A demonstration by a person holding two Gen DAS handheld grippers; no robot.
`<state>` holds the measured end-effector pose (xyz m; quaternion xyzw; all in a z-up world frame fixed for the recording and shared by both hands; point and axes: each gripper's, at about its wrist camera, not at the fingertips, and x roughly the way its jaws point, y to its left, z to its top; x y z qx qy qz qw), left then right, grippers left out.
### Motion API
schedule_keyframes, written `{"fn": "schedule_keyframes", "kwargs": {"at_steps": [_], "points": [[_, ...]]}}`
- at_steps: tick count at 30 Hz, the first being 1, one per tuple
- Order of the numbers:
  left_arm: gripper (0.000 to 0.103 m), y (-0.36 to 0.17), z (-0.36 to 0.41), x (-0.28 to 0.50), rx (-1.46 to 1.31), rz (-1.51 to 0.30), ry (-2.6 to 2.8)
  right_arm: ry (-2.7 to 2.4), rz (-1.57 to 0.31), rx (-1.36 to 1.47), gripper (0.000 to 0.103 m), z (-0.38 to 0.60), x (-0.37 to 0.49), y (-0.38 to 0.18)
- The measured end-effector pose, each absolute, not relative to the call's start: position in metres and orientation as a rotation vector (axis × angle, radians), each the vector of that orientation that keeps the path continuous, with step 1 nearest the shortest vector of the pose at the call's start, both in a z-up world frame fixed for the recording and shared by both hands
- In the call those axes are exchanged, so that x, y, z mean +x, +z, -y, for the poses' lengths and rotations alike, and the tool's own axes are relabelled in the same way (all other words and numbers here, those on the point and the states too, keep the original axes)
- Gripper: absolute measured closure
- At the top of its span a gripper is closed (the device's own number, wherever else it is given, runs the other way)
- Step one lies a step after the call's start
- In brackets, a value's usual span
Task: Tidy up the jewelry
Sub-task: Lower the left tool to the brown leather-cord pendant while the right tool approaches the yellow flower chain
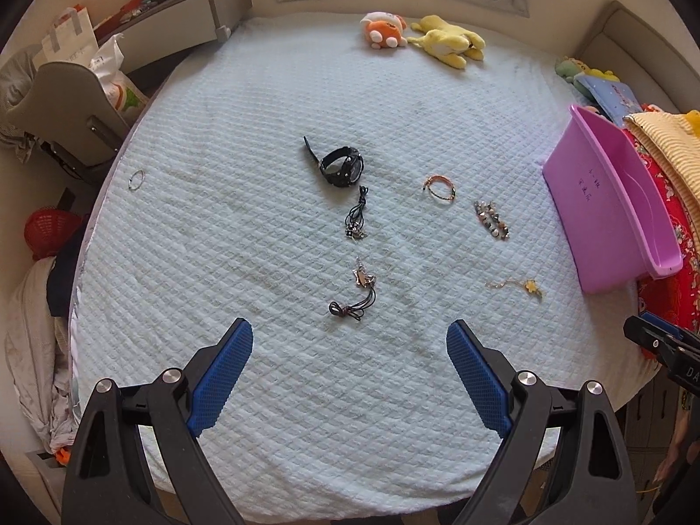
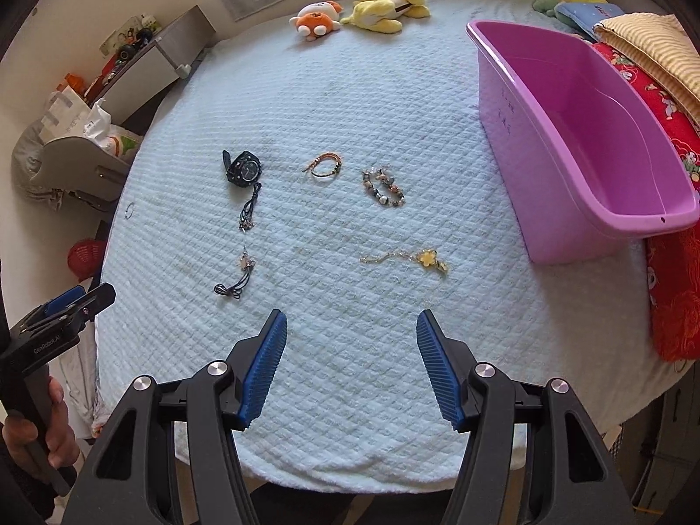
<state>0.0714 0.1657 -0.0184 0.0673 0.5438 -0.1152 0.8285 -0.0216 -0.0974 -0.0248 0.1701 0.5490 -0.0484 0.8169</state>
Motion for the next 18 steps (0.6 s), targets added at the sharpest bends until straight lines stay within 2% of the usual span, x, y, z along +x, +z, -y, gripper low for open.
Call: {"fn": "schedule_keyframes", "kwargs": {"at_steps": [18], "points": [[0.014, -0.162, -0.127, 0.079, 0.15, -1.017, -0.244, -0.127, -1.083, 0.251, 0.044, 0.135, 0.007, -0.174]]}}
